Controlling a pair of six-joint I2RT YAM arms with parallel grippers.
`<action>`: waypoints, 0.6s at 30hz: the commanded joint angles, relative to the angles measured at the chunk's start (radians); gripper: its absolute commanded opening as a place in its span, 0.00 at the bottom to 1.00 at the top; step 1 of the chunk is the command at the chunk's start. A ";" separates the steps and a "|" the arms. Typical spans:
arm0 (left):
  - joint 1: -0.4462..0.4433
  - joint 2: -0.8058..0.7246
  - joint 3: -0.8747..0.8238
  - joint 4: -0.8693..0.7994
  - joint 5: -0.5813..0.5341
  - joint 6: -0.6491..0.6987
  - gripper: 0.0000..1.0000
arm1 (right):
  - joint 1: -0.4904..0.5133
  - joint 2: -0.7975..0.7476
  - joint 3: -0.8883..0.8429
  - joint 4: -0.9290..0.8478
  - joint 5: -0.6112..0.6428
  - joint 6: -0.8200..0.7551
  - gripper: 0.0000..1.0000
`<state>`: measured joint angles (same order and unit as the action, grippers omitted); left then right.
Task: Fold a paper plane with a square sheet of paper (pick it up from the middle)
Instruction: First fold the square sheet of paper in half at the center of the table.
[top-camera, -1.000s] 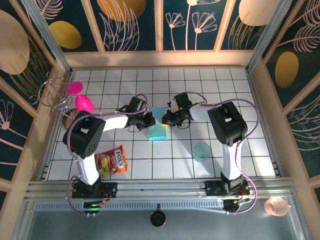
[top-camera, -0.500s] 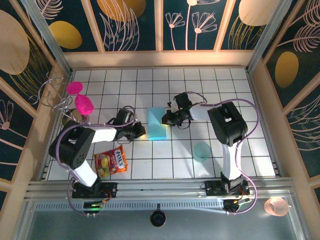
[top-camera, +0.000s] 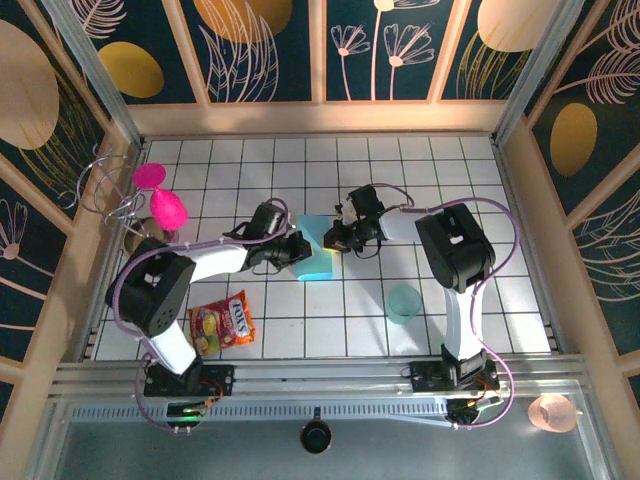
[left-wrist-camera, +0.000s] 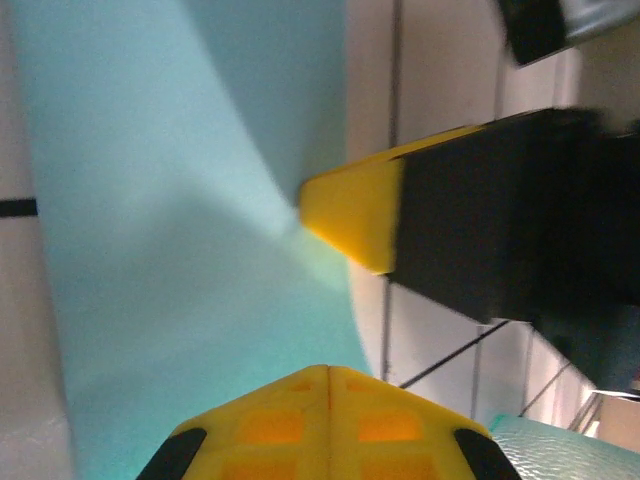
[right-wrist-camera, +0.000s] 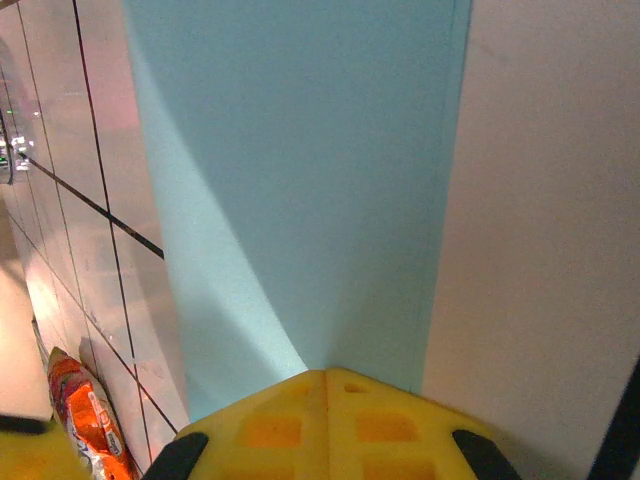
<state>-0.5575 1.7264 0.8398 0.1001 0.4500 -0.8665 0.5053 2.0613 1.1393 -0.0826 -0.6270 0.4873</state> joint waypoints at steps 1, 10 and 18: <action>0.000 0.048 -0.017 -0.030 0.021 -0.014 0.00 | -0.039 0.215 -0.131 -0.202 0.483 -0.048 0.00; -0.001 0.058 -0.185 -0.003 -0.016 -0.029 0.00 | -0.043 0.226 -0.130 -0.198 0.499 -0.040 0.00; -0.001 -0.066 -0.251 -0.179 -0.020 0.108 0.00 | -0.043 0.225 -0.118 -0.198 0.506 -0.035 0.00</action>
<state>-0.5549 1.6775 0.6407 0.1829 0.4446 -0.8352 0.5045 2.0613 1.1385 -0.0814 -0.6273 0.4881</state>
